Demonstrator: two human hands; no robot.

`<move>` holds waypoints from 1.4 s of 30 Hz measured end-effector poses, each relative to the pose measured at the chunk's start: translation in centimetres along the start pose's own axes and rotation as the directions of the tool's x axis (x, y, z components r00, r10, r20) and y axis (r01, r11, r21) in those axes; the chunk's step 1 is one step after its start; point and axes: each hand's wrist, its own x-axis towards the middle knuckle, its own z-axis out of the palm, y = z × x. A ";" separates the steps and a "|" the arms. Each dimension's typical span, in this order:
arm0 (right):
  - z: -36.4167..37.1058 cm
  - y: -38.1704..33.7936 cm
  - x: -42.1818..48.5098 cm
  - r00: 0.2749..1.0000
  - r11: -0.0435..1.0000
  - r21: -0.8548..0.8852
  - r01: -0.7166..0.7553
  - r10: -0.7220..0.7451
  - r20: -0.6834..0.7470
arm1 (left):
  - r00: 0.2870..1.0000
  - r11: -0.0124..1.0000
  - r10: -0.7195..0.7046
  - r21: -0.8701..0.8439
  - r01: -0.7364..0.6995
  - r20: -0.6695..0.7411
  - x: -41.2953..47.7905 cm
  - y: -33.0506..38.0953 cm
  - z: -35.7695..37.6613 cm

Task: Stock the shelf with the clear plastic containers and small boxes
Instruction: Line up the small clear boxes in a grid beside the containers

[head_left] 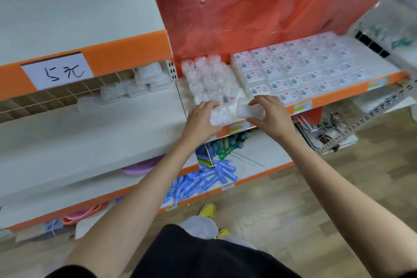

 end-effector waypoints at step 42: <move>-6.2 23.1 12.8 0.901 0.740 0.537 -0.406 0.224 0.372 | 0.936 0.941 -0.331 -0.123 0.316 -0.123 19.2 15.7 16.9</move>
